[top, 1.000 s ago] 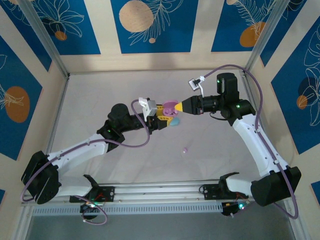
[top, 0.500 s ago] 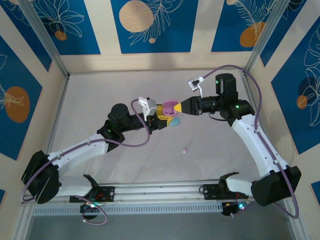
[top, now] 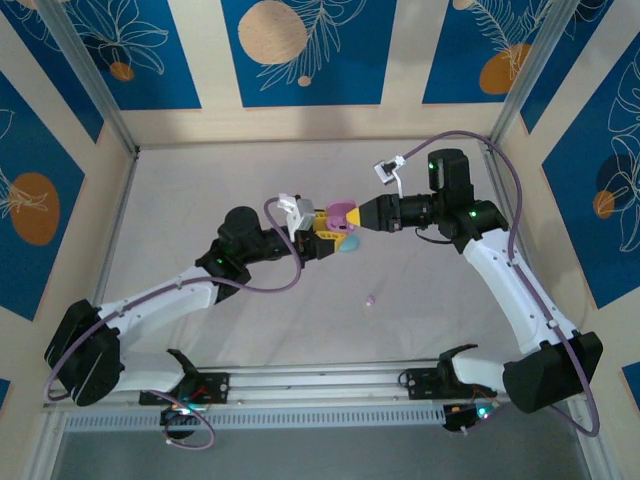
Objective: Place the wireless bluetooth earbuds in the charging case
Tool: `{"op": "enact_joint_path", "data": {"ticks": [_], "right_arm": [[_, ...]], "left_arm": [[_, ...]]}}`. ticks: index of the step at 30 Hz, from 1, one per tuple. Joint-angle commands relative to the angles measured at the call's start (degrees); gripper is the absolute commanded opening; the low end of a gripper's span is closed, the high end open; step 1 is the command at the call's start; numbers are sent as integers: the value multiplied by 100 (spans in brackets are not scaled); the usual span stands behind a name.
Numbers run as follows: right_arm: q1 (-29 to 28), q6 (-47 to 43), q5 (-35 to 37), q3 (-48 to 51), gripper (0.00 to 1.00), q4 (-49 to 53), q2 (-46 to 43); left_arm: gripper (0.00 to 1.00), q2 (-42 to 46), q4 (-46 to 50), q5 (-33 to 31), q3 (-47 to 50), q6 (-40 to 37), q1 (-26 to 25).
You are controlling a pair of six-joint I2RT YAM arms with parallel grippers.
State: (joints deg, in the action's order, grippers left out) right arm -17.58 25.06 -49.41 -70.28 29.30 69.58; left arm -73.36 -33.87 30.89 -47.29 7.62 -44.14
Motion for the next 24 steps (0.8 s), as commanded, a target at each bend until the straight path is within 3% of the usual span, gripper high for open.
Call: {"op": "enact_joint_path", "data": {"ticks": [1,8,24], "right_arm": [[-44,-126,458,-38,31,302,91],[-108,-63,954,-240,23,571,132],[-243,-255,1407,-1300,21,2287,729]], "left_arm": [[30,69,-583,319,-197,55,-70],[30,69,-586,314,-191,72,-73],[30,41,-552,244,-183,-58,-73]]}}
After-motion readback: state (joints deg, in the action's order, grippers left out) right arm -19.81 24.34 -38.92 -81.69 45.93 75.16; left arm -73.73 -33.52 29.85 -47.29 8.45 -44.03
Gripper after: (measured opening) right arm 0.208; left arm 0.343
